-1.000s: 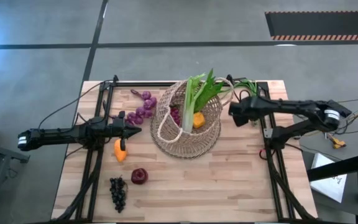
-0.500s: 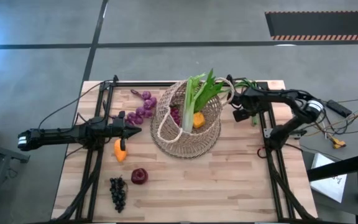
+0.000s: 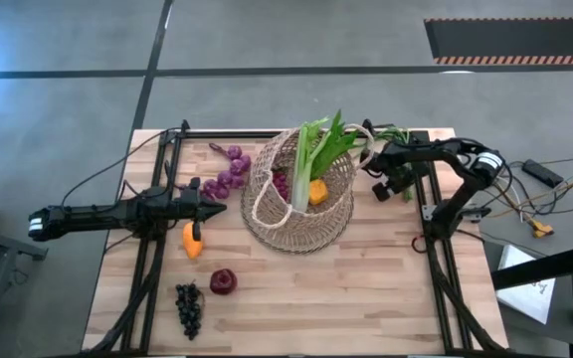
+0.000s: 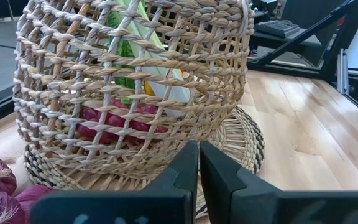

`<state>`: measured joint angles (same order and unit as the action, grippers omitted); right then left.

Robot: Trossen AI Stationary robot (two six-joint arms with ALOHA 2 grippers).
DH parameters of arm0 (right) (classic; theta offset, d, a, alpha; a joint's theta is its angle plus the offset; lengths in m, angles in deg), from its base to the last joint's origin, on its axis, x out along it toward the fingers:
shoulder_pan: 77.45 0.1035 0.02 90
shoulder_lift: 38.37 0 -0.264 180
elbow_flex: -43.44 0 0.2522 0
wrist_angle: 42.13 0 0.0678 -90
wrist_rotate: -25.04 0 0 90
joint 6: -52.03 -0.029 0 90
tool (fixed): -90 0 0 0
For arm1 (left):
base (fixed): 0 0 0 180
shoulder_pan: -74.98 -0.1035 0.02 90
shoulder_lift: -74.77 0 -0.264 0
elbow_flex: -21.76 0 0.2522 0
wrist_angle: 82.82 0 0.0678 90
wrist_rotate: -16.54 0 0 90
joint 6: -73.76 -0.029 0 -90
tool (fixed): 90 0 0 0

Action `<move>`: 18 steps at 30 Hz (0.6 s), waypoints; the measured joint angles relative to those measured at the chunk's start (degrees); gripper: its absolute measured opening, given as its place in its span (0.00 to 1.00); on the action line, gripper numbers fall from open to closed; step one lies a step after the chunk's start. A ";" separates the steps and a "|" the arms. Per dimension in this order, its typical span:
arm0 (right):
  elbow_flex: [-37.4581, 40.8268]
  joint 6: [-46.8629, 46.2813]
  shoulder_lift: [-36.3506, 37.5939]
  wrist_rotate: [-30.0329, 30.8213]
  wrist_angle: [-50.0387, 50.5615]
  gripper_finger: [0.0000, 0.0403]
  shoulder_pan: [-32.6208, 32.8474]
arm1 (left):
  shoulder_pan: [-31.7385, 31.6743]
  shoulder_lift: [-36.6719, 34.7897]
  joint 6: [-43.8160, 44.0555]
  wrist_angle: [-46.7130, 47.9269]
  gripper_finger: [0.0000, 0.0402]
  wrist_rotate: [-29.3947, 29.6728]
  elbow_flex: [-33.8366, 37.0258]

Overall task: Build produce basket
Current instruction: Put the string beans into the basket

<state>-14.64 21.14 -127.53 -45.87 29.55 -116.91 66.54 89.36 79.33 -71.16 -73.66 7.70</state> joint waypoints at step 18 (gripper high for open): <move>0.73 -14.20 11.10 -18.91 3.10 0.10 34.01 | 0.00 -0.02 0.00 0.00 0.00 0.00 0.00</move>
<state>-13.91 6.94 -116.43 -64.78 32.65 -82.90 66.54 89.34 79.33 -71.16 -73.66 7.70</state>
